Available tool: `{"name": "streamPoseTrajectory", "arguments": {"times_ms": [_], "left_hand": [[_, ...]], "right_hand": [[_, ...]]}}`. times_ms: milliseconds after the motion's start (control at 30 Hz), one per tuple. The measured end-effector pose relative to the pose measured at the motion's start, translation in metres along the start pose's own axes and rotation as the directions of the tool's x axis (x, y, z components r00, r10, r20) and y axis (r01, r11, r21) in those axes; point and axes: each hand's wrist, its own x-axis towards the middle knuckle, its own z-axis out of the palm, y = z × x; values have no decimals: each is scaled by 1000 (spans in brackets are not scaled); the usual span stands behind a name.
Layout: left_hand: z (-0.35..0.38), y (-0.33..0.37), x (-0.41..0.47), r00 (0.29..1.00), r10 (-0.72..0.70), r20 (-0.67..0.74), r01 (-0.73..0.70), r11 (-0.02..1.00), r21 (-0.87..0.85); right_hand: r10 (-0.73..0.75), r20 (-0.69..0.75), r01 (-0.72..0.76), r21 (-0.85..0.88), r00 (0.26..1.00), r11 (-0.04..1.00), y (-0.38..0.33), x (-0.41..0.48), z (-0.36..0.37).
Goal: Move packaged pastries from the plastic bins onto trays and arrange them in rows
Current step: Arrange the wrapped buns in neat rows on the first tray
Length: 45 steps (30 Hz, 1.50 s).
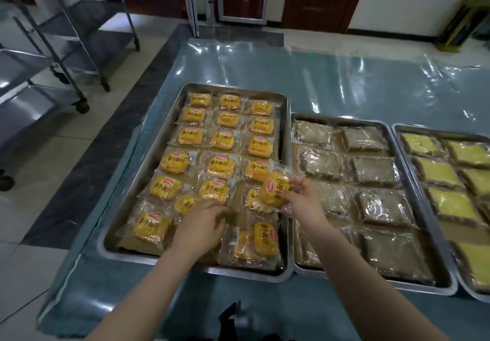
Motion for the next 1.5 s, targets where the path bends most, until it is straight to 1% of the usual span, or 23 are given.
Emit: {"name": "streamPoseTrajectory", "arguments": {"times_ms": [67, 100, 133, 200, 333, 400, 533, 600, 667, 733, 767, 833, 933, 1000, 1067, 1100, 1167, 1233, 1300, 1367, 1433, 1467, 1500], "left_hand": [[4, 17, 5, 981, 39, 190, -37, 999, -13], [7, 24, 6, 968, 18, 252, -4, 998, -56], [10, 30, 8, 960, -18, 280, 53, 992, -118], [15, 38, 12, 958, -89, 273, 150, 966, -211], [17, 41, 22, 915, -117, 386, 199, 964, -179], [17, 40, 23, 896, -102, 433, 192, 967, -169], [15, 35, 20, 882, -22, 470, 98, 985, -139], [12, 34, 17, 889, 11, 458, 81, 980, -181], [6, 33, 14, 928, 16, 371, 74, 971, -227], [-4, 25, 14, 966, -43, 253, 126, 938, -322], [-11, 17, 14, 972, -90, 218, 169, 910, -379], [-26, -2, 16, 963, -197, 181, 260, 854, -451], [-43, -31, 21, 936, -340, 94, 337, 782, -524], [-48, -44, 23, 913, -402, 72, 366, 728, -580], [-49, -51, 24, 902, -424, 78, 370, 669, -645], [-50, -54, 24, 901, -427, 74, 368, 663, -652], [-51, -60, 24, 903, -422, 78, 373, 682, -629], [-53, -65, 24, 910, -402, 101, 372, 684, -628], [-56, -66, 25, 920, -376, 113, 359, 692, -626], [-59, -67, 28, 927, -361, 102, 342, 699, -628], [-62, -69, 30, 932, -349, 103, 331, 696, -638], [-64, -71, 31, 934, -339, 109, 327, 696, -639], [-65, -72, 32, 937, -329, 116, 324, 698, -638]], "right_hand": [[17, -13, -16, 57, 1000, 998, 2, -2, -1], [19, -20, -17, 73, 1000, 997, 3, -3, -2], [14, -33, -11, 75, 999, 997, 4, -4, -3], [2, -60, 2, 73, 998, 997, 6, -6, -6], [2, -83, 8, 115, 997, 993, 8, -9, -12], [15, -108, -2, 117, 994, 993, 11, -11, -16], [46, -132, -28, 139, 990, 990, 18, -13, -17], [33, -165, -22, 71, 986, 997, 23, -12, -16], [14, -205, -6, 40, 979, 999, 27, -13, -15], [-21, -220, 38, 70, 975, 997, 29, -14, -14], [-58, -225, 73, 58, 973, 996, 29, -15, -15], [-137, -214, 135, -22, 967, 991, 28, -19, -14], [-189, -111, 160, -227, 976, 961, 28, -26, -5], [-194, -63, 160, -355, 979, 921, 36, -34, 5], [-189, -22, 165, -399, 982, 902, 45, -42, 17], [-179, 10, 165, -440, 984, 883, 49, -46, 21], [-126, 69, 142, -606, 990, 782, 55, -55, 27], [-104, 69, 118, -790, 992, 601, 59, -62, 28], [-167, 22, 92, -900, 986, 425, 62, -68, 30], [-291, -4, 99, -936, 957, 337, 64, -70, 36], [-415, 58, 184, -945, 908, 271, 69, -66, 43], [-435, 107, 230, -943, 894, 240, 73, -62, 48], [-422, 153, 263, -940, 893, 216, 75, -56, 53]]}}
